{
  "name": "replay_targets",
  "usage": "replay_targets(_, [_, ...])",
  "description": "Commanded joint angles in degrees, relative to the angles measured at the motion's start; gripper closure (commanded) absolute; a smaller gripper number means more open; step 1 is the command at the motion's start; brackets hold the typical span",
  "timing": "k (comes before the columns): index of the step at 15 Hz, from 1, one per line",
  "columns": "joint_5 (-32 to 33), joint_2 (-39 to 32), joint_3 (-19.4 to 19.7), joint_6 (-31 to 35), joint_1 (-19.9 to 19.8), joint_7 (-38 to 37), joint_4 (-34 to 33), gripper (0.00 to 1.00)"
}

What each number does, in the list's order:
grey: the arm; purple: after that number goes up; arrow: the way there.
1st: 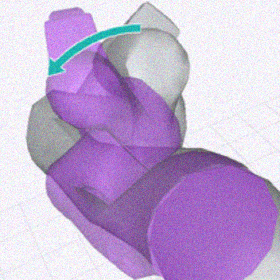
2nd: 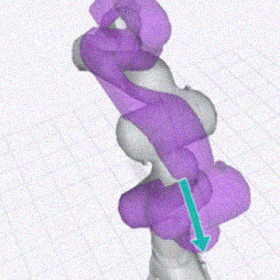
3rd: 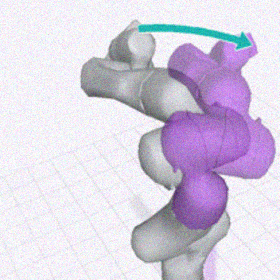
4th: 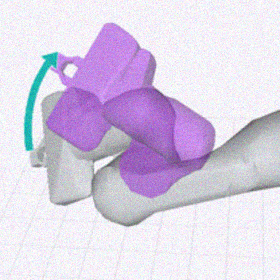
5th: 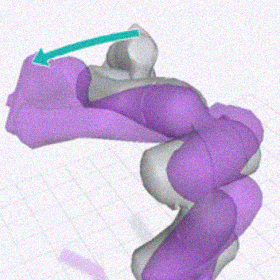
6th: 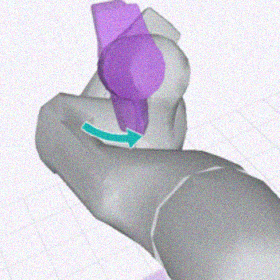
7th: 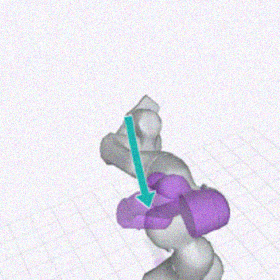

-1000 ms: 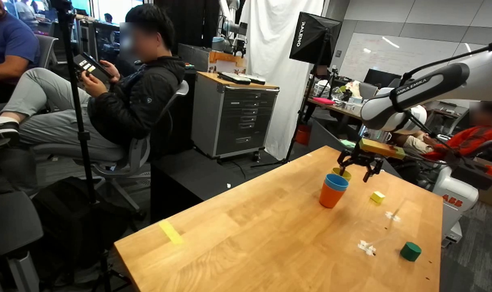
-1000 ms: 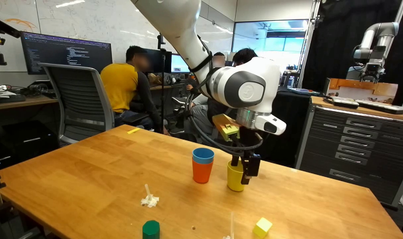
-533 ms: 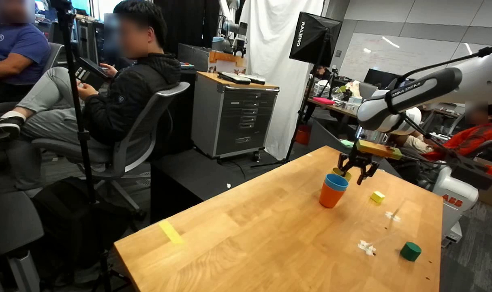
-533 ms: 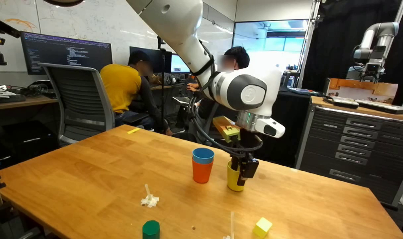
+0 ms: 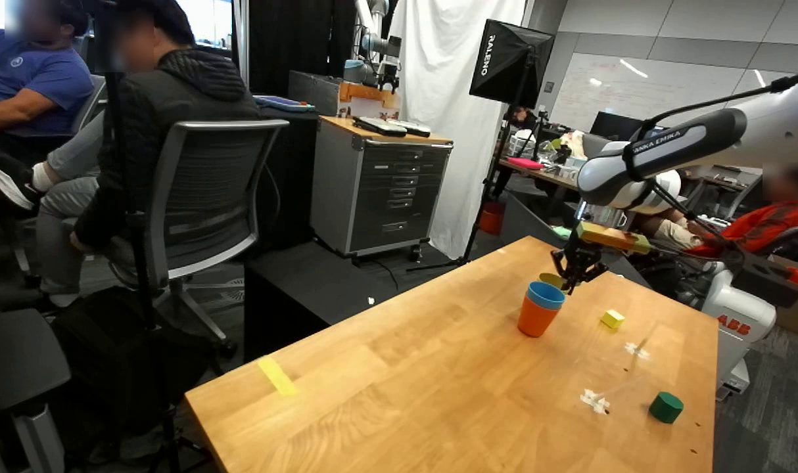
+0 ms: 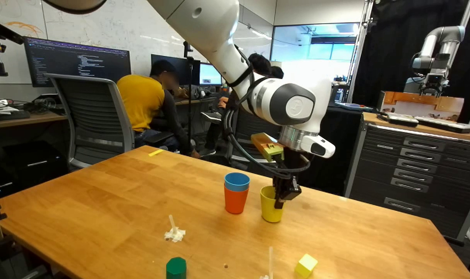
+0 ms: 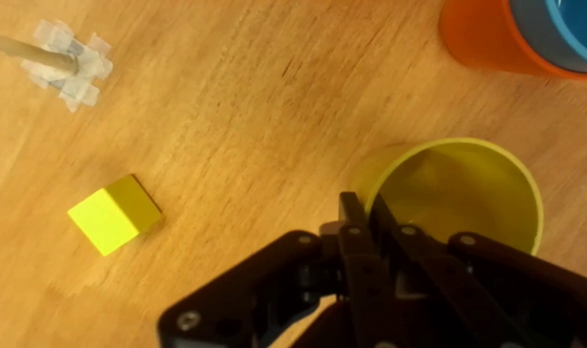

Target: Stack the cups into the orange cup

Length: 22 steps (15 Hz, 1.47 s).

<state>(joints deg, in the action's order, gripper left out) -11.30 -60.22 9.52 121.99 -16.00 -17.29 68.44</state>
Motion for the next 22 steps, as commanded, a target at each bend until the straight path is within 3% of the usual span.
replay_targets(1, [0.74,-1.44,0.28,-3.29,-0.07,-1.52,-4.44,0.97])
replay_targets(5, [0.6,0.46,-0.03,-2.92,0.0,-0.53,-2.44,0.96])
replay_targets(9, [0.12,5.52,0.13,0.31,0.63,1.06,3.83,0.97])
replay_targets(22, [0.96,32.64,-1.49,16.07,3.46,12.51,34.36,0.98])
